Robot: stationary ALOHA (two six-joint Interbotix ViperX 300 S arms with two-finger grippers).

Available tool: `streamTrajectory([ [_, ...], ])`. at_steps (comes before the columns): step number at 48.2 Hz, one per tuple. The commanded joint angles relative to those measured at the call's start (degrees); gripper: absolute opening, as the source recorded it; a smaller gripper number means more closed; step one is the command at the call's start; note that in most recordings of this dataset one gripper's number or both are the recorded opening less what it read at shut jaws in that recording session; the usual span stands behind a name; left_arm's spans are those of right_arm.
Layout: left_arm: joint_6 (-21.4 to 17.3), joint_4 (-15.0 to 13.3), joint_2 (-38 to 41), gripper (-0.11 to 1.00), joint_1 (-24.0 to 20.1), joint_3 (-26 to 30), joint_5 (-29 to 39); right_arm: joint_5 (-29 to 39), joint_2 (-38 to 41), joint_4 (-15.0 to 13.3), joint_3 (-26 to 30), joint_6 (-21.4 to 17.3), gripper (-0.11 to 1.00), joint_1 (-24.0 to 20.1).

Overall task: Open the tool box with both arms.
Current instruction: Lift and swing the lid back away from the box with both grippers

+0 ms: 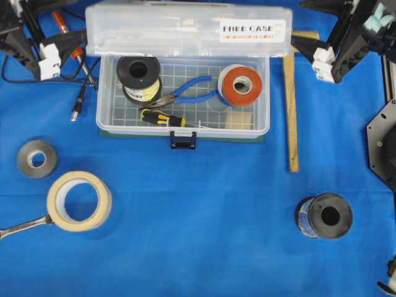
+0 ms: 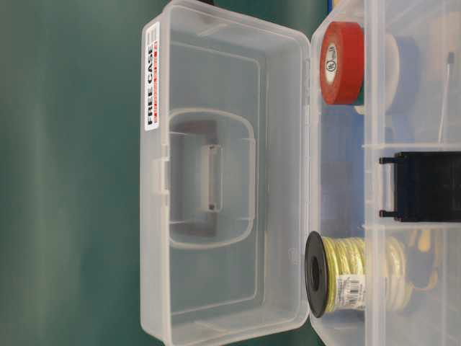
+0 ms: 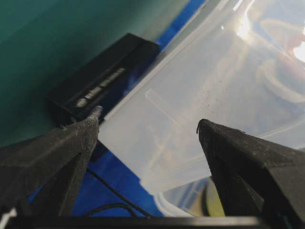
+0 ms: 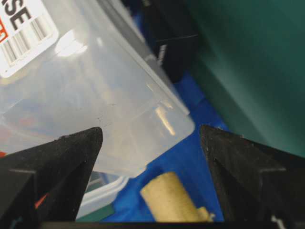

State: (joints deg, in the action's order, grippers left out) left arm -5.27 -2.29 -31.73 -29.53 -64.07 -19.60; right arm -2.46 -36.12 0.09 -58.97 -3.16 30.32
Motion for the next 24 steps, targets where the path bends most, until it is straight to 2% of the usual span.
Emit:
streamTrajectory([
  [1,0.2,0.3,2.5,0.88,0.3,4.6,-1.4,-1.7,0.9,0.2,2.9,-0.2,0.86,0.1],
  [16,0.2,0.3,2.5,0.88,-3.9,4.7,-1.1,-1.8,3.5,0.1,4.0,0.2,0.86,5.6],
  [24,0.2,0.3,2.5,0.88,-4.9,4.7,-0.3,-1.8,5.8,0.1,5.2,0.7,0.86,7.1],
])
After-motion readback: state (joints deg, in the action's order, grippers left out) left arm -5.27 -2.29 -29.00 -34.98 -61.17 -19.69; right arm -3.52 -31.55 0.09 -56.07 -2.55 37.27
